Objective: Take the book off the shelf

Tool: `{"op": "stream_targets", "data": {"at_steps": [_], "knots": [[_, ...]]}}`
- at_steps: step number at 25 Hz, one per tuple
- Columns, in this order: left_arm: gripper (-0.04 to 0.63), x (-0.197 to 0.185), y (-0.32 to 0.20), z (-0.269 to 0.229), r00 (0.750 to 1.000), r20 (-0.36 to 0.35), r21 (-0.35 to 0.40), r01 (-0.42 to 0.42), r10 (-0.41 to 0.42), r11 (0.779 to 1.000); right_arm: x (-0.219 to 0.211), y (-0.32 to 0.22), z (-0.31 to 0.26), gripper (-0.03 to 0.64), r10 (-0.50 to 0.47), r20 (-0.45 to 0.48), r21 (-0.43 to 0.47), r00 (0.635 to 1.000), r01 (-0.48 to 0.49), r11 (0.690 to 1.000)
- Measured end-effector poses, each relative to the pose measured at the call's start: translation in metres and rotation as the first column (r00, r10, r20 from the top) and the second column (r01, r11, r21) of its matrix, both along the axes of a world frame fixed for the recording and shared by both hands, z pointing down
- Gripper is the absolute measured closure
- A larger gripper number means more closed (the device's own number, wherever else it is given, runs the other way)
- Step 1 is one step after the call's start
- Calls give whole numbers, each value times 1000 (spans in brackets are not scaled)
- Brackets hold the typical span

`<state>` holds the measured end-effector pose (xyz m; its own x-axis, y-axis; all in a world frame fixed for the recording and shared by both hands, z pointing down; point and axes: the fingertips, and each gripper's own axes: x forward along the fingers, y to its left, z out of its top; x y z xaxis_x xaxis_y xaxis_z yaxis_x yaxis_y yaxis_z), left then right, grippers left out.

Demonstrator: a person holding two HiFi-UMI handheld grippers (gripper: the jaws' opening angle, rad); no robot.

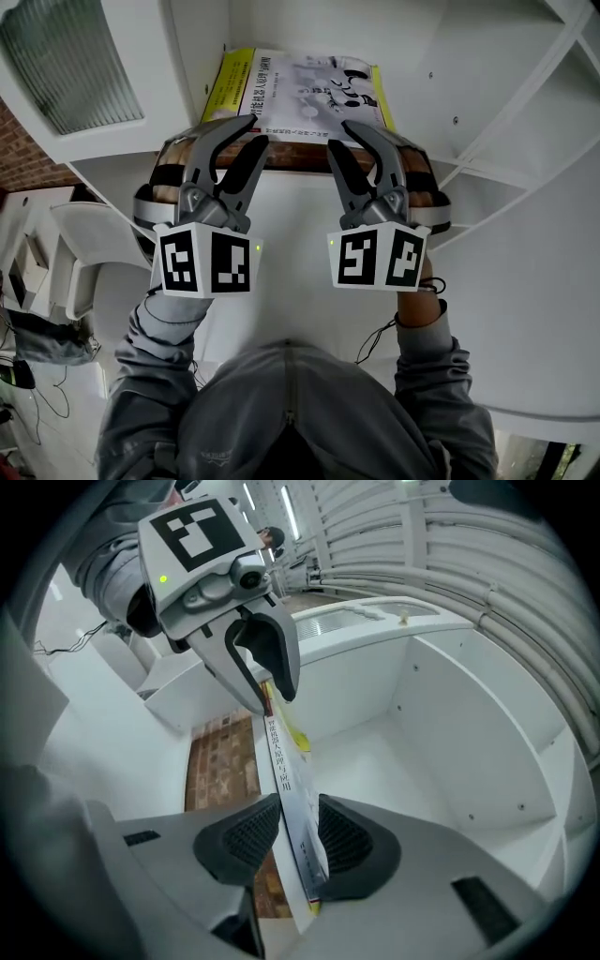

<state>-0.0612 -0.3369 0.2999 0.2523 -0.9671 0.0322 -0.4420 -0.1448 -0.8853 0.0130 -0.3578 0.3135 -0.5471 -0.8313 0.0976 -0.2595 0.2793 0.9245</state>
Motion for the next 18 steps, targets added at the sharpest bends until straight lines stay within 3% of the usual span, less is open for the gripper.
{"op": "stream_targets", "data": {"at_steps": [5, 18], "knots": [[466, 0, 1, 1, 1000, 23, -2, 11, -11, 1000, -4, 1, 5, 526, 4, -58, -9, 998, -4, 1000], [402, -6, -15, 7, 987, 141, -9, 75, -73, 997, -5, 5, 3, 537, -18, -63, 21, 998, 19, 1000]]}}
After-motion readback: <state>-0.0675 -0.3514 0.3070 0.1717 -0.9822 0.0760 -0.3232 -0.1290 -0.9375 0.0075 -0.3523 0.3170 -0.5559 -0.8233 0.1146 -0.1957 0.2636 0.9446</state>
